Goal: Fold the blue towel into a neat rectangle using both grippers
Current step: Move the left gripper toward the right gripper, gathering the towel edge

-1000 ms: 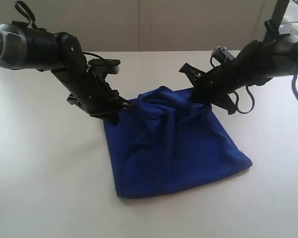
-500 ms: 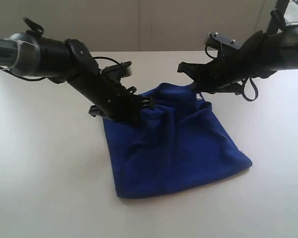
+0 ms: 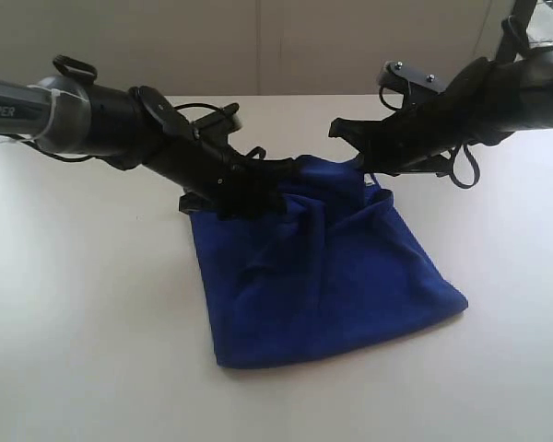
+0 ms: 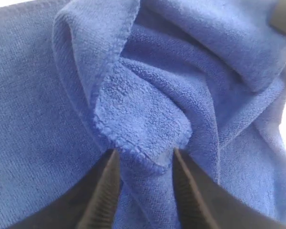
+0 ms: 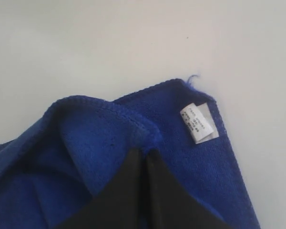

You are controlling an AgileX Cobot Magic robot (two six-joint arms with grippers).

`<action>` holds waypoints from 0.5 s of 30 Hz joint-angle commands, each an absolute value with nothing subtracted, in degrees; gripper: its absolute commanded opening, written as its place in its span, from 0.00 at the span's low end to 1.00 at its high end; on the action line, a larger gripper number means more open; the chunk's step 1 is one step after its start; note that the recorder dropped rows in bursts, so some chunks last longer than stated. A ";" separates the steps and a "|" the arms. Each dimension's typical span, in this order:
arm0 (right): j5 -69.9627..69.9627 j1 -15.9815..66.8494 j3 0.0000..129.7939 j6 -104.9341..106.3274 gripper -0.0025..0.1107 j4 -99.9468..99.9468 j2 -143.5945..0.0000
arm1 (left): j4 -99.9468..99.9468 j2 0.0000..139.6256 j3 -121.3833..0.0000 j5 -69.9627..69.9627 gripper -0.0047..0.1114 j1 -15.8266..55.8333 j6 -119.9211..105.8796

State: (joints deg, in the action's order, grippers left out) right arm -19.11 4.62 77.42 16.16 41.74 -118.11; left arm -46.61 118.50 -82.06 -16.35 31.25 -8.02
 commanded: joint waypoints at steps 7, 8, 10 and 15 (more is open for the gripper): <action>-19.17 4.03 77.52 17.02 0.02 41.33 -117.64 | -49.06 118.97 -82.07 -14.44 0.45 31.45 -7.54; -19.17 4.03 77.52 17.02 0.02 41.33 -117.64 | -49.34 119.40 -82.07 -14.44 0.45 31.45 -7.53; -19.17 4.03 77.52 17.02 0.02 41.33 -117.64 | -49.91 119.96 -82.39 -14.44 0.45 31.45 -7.53; -19.06 4.03 77.52 17.02 0.02 41.33 -117.64 | -50.76 120.52 -83.41 -15.14 0.45 31.60 -7.53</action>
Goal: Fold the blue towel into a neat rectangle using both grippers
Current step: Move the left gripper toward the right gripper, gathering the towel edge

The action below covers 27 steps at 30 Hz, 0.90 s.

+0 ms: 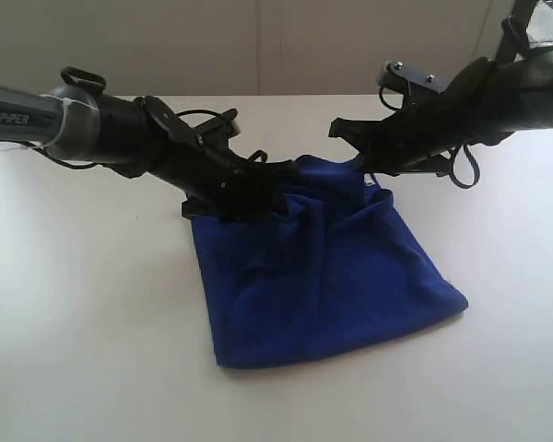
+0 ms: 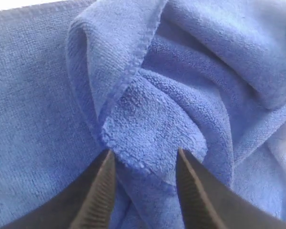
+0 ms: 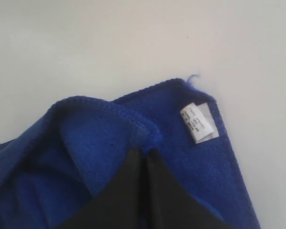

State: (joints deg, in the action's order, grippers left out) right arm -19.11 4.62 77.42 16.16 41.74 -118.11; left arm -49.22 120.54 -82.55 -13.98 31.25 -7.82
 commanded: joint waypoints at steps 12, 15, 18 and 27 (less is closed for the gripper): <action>-18.29 4.03 76.50 17.02 0.02 41.33 -118.52 | -52.24 120.52 -83.42 -20.37 0.45 31.60 -7.75; -18.52 4.03 76.50 17.02 0.02 41.33 -119.16 | -52.24 120.52 -83.42 -21.19 0.45 31.60 -7.75; -18.88 4.03 76.50 17.02 0.02 41.33 -119.50 | -52.24 120.52 -83.42 -21.19 0.45 31.60 -7.75; -18.99 4.03 76.50 17.02 0.02 41.33 -119.47 | -54.89 120.52 -83.42 -20.26 0.45 31.60 -7.62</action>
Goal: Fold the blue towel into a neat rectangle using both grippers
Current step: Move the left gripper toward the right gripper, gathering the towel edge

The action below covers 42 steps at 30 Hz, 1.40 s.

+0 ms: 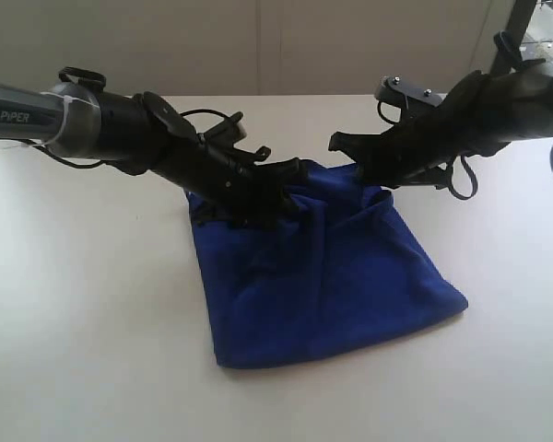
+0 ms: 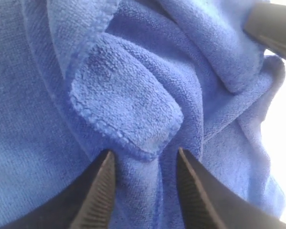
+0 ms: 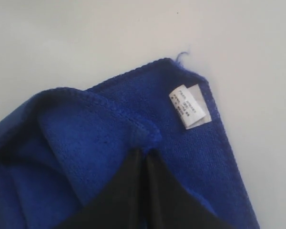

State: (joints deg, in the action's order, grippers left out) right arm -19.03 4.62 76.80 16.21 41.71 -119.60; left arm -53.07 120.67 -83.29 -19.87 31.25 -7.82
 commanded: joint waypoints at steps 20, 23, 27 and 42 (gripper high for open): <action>-19.10 4.03 76.50 17.02 0.02 41.33 -119.47 | -57.75 120.52 -83.42 -14.98 0.45 31.60 -7.62; -19.10 4.03 76.50 17.02 0.02 41.33 -119.47 | -57.84 120.52 -83.42 -14.20 0.43 31.60 -7.62; -19.10 4.03 76.50 17.02 0.02 41.33 -119.47 | -57.84 120.52 -83.42 -14.20 0.31 31.60 -7.62; -18.91 4.03 76.50 18.23 0.02 37.11 -115.67 | -55.94 117.79 -83.42 -17.44 0.04 31.12 -12.67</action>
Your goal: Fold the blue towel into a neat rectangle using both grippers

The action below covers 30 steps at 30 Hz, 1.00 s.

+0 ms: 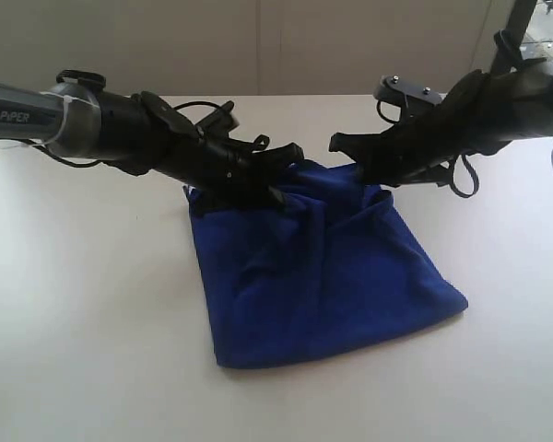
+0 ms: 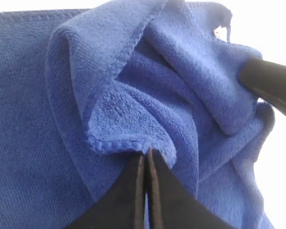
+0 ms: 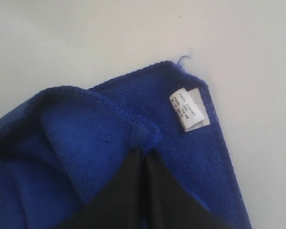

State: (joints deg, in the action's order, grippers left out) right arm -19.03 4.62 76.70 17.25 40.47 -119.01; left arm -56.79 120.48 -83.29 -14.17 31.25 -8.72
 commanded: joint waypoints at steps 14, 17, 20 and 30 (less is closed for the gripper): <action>-28.33 4.03 68.77 12.90 0.02 18.75 -92.95 | -11.18 99.09 -83.42 -38.30 0.04 31.01 3.23; -29.22 4.03 63.99 13.32 0.02 18.38 -85.18 | -9.74 94.31 -82.09 -42.05 0.04 31.24 2.78; -31.10 4.55 60.43 15.44 0.02 18.26 -77.49 | -9.74 89.09 -78.05 -43.36 0.04 32.27 2.45; -43.95 7.85 53.16 17.83 0.02 18.19 -55.62 | -10.20 69.21 -63.17 -42.94 0.04 41.53 4.56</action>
